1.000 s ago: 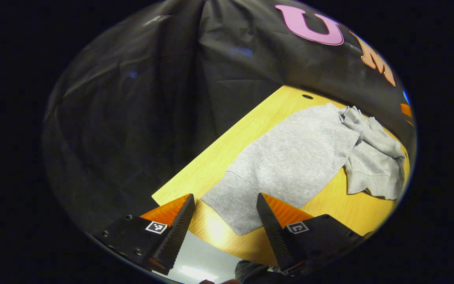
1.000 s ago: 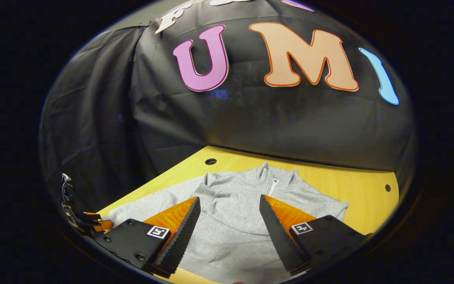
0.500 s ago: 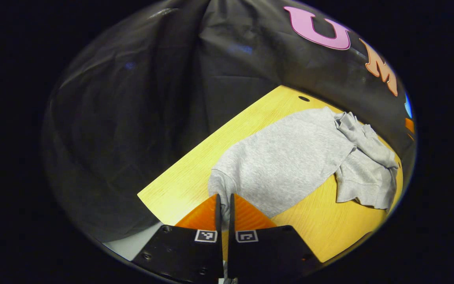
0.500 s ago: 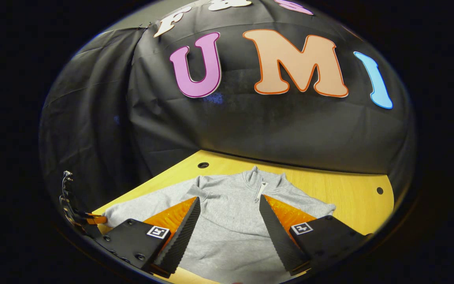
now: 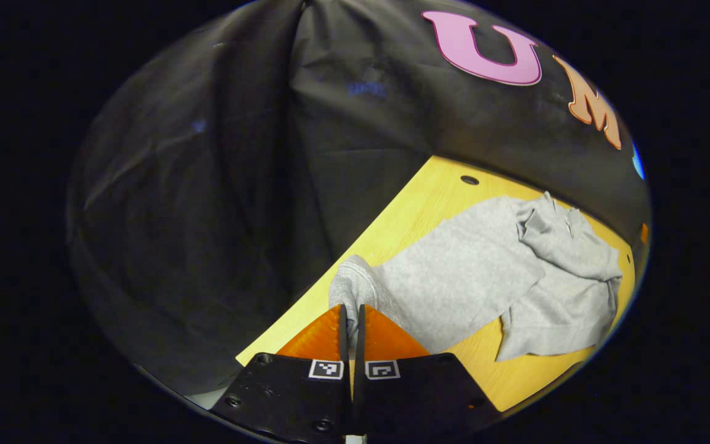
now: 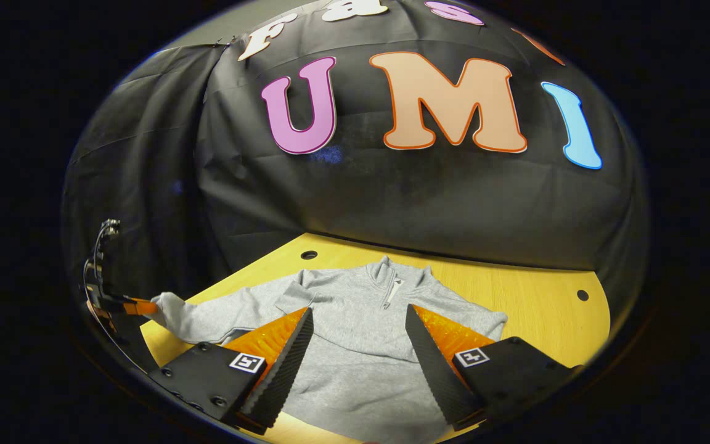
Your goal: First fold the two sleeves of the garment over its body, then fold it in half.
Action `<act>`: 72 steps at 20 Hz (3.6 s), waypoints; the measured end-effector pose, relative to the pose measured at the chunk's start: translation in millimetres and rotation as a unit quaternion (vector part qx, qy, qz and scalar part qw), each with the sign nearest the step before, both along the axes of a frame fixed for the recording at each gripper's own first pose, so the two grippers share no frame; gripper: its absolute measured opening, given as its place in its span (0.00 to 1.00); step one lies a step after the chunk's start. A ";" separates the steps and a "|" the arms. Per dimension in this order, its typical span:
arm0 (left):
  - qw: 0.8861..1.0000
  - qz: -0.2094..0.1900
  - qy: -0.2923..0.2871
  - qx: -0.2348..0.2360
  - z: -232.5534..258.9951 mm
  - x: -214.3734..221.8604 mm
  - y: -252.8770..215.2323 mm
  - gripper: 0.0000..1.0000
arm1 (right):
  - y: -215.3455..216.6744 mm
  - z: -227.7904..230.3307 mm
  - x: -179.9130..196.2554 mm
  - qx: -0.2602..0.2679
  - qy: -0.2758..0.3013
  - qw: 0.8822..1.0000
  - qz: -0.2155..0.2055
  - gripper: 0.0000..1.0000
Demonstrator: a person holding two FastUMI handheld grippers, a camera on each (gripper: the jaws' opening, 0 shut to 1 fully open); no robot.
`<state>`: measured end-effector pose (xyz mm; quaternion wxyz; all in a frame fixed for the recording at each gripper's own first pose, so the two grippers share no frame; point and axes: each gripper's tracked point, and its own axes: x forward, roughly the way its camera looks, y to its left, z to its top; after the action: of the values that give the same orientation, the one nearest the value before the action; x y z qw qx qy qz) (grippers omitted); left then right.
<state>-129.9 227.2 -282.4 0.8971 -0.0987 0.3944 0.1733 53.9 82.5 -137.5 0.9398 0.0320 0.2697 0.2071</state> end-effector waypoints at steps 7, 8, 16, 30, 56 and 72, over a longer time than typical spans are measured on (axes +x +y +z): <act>0.997 -0.029 -0.071 0.006 56.5 70.9 -23.6 0.00 | -35.3 1.6 -14.2 -0.002 0.000 1.000 -0.031 0.96; 0.996 -0.034 -0.081 0.005 63.8 80.5 -27.6 0.00 | -40.4 2.2 -16.9 -0.001 0.000 0.999 -0.037 0.96; 0.983 -0.109 -0.145 0.001 119.7 157.0 -96.4 0.00 | -91.0 -1.8 -43.7 -0.010 0.009 0.996 -0.084 0.96; 0.936 -0.279 -0.203 -0.066 160.0 226.3 -327.6 0.00 | -187.1 1.2 -83.1 -0.027 0.020 0.986 -0.166 0.96; 0.893 -0.434 -0.085 -0.088 19.7 218.2 -571.6 0.00 | -263.8 -15.8 -126.4 -0.054 0.054 0.973 -0.218 0.96; 0.925 -0.316 -0.194 -0.076 111.8 208.4 -396.3 0.96 | -184.1 -17.3 -80.9 -0.023 0.032 0.986 -0.164 0.96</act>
<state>78.4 -169.2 -170.6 0.9542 -0.0681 0.2349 -0.1726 -27.0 -101.5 -154.9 0.9524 0.0605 0.2957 0.0426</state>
